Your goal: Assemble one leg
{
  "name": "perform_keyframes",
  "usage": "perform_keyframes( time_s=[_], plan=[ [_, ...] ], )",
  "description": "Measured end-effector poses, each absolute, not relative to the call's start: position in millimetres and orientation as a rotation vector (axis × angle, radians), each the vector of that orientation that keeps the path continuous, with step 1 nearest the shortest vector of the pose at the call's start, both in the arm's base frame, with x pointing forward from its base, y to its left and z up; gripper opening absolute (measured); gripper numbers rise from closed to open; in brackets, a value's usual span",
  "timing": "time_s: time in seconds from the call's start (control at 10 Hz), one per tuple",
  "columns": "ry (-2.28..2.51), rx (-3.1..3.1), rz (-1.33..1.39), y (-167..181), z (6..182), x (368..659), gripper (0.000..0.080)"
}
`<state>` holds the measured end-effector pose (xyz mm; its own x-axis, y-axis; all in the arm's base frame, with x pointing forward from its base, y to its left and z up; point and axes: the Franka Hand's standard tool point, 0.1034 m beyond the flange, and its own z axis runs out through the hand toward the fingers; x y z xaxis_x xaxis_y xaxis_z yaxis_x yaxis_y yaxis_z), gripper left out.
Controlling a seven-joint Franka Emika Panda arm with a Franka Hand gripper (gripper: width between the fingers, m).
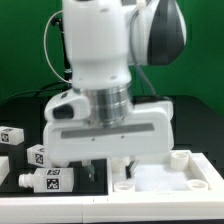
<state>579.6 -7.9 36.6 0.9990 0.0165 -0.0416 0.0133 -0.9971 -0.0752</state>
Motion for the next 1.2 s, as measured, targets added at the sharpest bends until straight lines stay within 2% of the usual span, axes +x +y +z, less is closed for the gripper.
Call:
perform_keyframes(
  time_s=[0.1,0.2,0.3,0.4,0.9,1.2],
  plan=[
    [-0.121,-3.061,0.069,-7.9,49.1,564.9,0.0602],
    [-0.283,-3.051,0.07,-7.1,60.9,557.2,0.0602],
    [-0.374,-3.052,0.046,-3.0,72.5,555.9,0.064],
    [-0.38,-3.052,0.041,-4.9,76.1,553.0,0.0647],
    [-0.49,-3.048,-0.014,-1.9,70.4,545.5,0.0649],
    [-1.018,-2.939,-0.061,-15.9,71.4,493.6,0.0649]
  ],
)
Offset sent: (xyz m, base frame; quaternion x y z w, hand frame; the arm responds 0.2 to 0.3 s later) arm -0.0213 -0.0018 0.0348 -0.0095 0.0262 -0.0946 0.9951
